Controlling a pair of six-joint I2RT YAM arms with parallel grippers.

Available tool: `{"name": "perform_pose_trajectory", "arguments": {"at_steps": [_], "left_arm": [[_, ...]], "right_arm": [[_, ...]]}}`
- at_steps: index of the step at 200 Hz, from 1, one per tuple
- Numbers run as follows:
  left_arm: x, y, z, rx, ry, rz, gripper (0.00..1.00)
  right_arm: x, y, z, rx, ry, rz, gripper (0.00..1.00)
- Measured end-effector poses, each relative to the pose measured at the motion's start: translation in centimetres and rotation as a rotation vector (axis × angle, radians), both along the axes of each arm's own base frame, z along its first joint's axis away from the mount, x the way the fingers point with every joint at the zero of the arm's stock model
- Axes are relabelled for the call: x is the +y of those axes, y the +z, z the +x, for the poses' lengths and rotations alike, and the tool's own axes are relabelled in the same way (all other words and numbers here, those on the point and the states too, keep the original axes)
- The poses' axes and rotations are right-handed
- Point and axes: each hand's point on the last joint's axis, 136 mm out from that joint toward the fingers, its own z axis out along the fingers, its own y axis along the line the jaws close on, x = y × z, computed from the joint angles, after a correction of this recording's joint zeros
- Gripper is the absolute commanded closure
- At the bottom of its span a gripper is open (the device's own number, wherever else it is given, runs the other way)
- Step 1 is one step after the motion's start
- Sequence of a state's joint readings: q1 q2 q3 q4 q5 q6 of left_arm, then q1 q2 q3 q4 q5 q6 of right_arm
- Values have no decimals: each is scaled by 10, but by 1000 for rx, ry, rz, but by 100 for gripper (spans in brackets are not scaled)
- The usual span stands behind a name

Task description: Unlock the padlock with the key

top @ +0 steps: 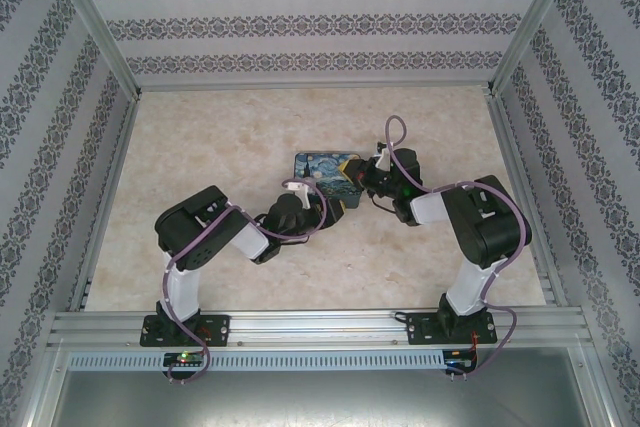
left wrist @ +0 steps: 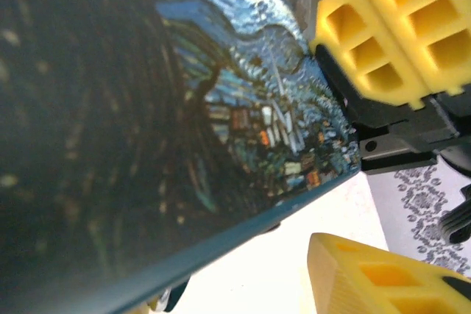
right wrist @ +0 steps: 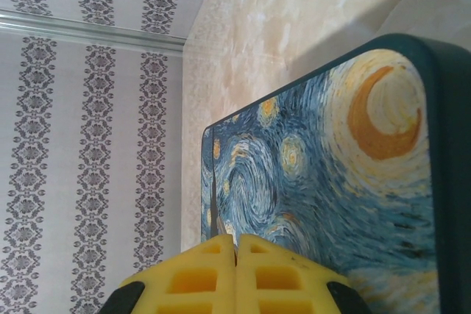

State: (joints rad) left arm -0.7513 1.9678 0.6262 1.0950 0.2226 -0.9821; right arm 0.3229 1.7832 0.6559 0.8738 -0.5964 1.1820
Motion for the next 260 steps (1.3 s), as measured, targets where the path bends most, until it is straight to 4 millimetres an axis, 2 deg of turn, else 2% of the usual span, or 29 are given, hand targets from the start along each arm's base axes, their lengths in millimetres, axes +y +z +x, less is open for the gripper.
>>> {"name": "perform_pose_trajectory", "arguments": {"at_steps": [31, 59, 101, 132, 169, 186, 204, 238, 260], "left_arm": [[-1, -1, 3, -14, 3, 2, 55], [0, -1, 4, -20, 8, 4, 66], [0, -2, 5, -33, 9, 11, 75], [1, -4, 6, -49, 13, 31, 86], [2, -3, 7, -46, 22, 25, 100], [2, -2, 6, -29, 26, 18, 100], [2, -1, 5, -5, 27, 12, 100], [0, 1, 1, 35, 9, 1, 100], [-7, 3, -1, 64, -17, -14, 100]], "right_arm": [[0, 0, 0, -1, 0, 1, 100], [0, 0, 1, -7, 0, 3, 100], [0, 1, 1, -11, -1, 4, 100], [-1, 3, 2, -13, 0, 9, 100], [-8, 15, 2, -16, -10, 18, 100], [-13, 26, 1, -22, -18, 24, 100], [-18, 47, -4, -53, -26, 33, 100], [-27, 82, -29, -111, -22, 47, 100], [-31, 84, -48, -109, -9, 44, 100]]}}
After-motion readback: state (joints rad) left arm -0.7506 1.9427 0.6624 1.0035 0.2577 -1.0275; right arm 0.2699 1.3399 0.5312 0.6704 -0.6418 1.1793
